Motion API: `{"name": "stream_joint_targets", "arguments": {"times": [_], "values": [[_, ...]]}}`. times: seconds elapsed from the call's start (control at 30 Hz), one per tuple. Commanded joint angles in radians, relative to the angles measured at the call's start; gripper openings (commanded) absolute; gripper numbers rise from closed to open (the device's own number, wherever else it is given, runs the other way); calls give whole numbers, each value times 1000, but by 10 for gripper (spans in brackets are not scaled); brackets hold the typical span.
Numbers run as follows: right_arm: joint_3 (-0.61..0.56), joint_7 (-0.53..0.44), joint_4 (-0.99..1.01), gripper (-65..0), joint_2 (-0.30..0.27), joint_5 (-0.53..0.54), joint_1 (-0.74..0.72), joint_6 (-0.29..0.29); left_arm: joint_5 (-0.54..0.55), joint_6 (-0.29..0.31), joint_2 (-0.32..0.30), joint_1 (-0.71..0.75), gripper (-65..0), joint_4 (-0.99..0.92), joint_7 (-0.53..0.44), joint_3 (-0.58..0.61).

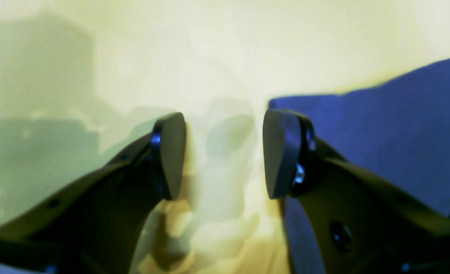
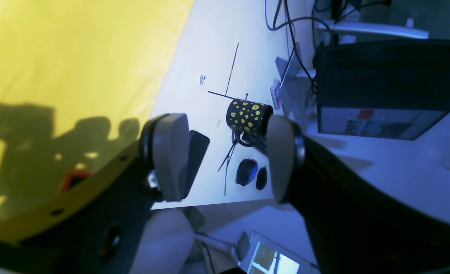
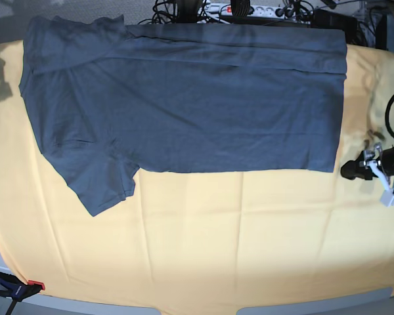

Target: Fold the T-shirt properly

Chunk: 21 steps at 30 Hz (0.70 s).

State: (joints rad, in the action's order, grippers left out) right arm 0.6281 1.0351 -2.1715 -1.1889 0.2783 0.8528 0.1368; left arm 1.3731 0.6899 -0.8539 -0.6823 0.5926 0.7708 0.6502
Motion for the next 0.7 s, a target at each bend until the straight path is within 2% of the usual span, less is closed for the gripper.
{"name": "stream_joint_targets", "arguments": {"times": [0.0, 0.1, 0.23, 0.33, 0.4, 0.53, 0.67], "values": [[14, -3, -5, -303, -20, -26, -6, -14, -16, 8, 12, -10, -307, 3, 68, 0], [14, -3, -5, -303, -19, -26, -6, -14, 24, 8, 52, -10, -307, 3, 177, 0], [14, -4, -5, -303, -19, -26, -6, -16, 110, 8, 66, -10, -307, 3, 300, 4], [14, -9, -5, -303, -20, -26, -6, -26, 110, 8, 67, -11, -310, 3, 330, 4], [14, -15, -5, -303, -20, -26, -6, -29, 110, 8, 71, -11, -370, 3, 308, 4], [14, -23, -5, -303, -19, -26, -6, -30, 110, 8, 71, -14, -650, 3, 262, 4], [14, -49, -5, -303, -19, -26, -5, -32, 110, 8, 70, -34, -650, 3, 254, -11]]}}
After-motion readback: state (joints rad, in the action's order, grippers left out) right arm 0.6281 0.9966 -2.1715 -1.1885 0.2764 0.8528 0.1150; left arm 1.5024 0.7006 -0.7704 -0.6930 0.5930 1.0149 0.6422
